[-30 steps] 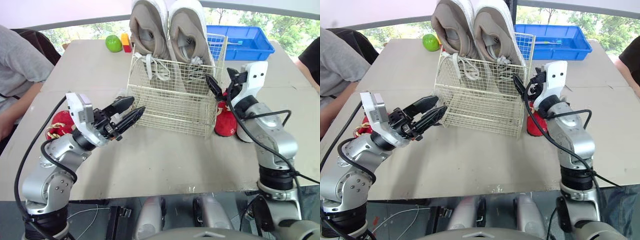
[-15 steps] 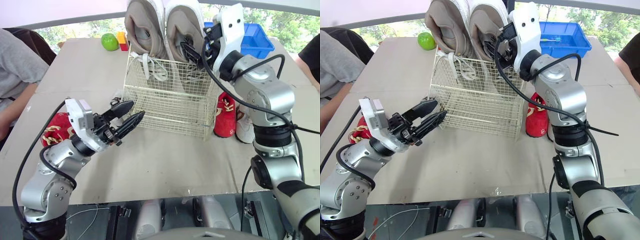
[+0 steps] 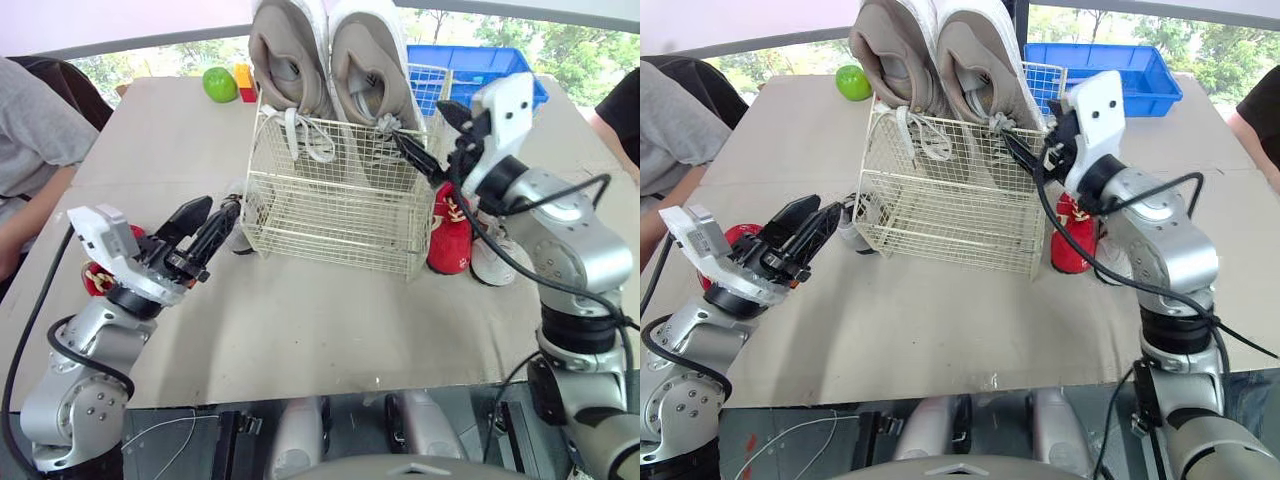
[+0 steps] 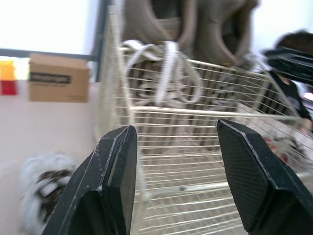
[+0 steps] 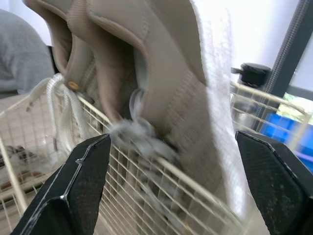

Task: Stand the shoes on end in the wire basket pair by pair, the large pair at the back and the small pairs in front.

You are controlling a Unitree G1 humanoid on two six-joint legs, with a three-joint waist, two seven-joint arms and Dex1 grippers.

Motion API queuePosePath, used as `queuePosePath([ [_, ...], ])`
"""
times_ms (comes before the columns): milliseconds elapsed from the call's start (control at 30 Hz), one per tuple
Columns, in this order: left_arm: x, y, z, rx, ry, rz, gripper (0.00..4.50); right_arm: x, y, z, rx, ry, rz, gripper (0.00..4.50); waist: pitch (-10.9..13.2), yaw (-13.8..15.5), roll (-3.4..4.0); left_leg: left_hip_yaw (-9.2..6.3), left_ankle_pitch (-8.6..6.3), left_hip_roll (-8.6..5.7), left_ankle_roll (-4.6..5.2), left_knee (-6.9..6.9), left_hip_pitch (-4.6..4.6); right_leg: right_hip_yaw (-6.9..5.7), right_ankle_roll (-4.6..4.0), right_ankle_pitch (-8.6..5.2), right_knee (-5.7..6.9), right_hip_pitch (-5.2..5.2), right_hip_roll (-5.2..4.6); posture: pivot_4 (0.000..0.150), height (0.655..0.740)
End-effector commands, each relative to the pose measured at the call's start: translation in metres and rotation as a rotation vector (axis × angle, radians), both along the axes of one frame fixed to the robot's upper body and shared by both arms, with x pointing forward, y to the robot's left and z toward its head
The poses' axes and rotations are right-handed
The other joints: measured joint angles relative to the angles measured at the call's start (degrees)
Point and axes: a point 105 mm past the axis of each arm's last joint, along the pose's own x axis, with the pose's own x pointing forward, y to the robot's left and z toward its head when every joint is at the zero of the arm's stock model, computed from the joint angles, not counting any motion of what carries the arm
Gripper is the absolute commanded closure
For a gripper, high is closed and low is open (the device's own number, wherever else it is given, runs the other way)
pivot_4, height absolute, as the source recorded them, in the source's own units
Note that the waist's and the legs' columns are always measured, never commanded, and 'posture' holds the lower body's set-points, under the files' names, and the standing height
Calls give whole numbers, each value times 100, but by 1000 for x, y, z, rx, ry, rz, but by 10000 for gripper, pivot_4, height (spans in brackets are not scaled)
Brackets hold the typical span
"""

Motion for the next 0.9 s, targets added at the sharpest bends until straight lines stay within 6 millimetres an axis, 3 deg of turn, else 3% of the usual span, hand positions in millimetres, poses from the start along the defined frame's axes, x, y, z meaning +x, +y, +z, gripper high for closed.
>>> queuePosePath([
  [33,7,31,-16,9,106,181,16278,-55,6,4,-85,-62,299,168,0,-15,-1,0,0,3,0,0,6,0,3,1,1,4,5,1500,7400],
  [133,17,38,-31,66,195,263,16278,-87,7,-17,-214,-31,456,168,-1,29,-3,-17,-1,1,0,-1,6,-14,3,0,-2,15,4,1500,7400],
  [300,33,20,-49,154,259,294,16278,-106,-1,-32,-272,11,499,168,2,86,-7,-10,-1,-2,0,3,5,-12,-5,-5,-9,17,-1,1500,7400],
  [500,55,-5,-69,158,324,344,16278,-113,-1,-37,-280,20,478,168,-3,131,-17,-6,-1,-3,0,12,12,-4,-3,-3,-4,23,1,1500,7400],
  [700,69,-6,-82,209,352,374,16278,-112,-3,-38,-280,16,441,168,-4,162,-18,-10,0,-5,0,11,12,-6,2,0,-3,24,4,1500,7400],
  [733,70,-6,-84,234,353,371,21790,-111,-3,-38,-278,15,436,0,-5,171,-18,-9,0,-7,0,11,12,-6,0,-2,-4,24,2,1500,7400],
  [800,71,-4,-84,244,341,371,27917,-111,-2,-38,-277,14,429,0,-5,172,-18,-8,0,-9,0,14,14,-5,-2,-3,-3,26,1,1500,7400],
  [833,71,-3,-83,236,332,374,34113,-111,-2,-39,-279,14,427,0,-5,169,-18,-6,0,-8,0,14,15,-3,-5,-4,-3,27,1,1500,7400],
  [900,70,-1,-75,220,285,382,42441,-109,-2,-40,-279,15,421,0,-5,163,-18,-7,0,-6,0,14,15,-3,-5,-4,-3,27,0,1500,7400],
])
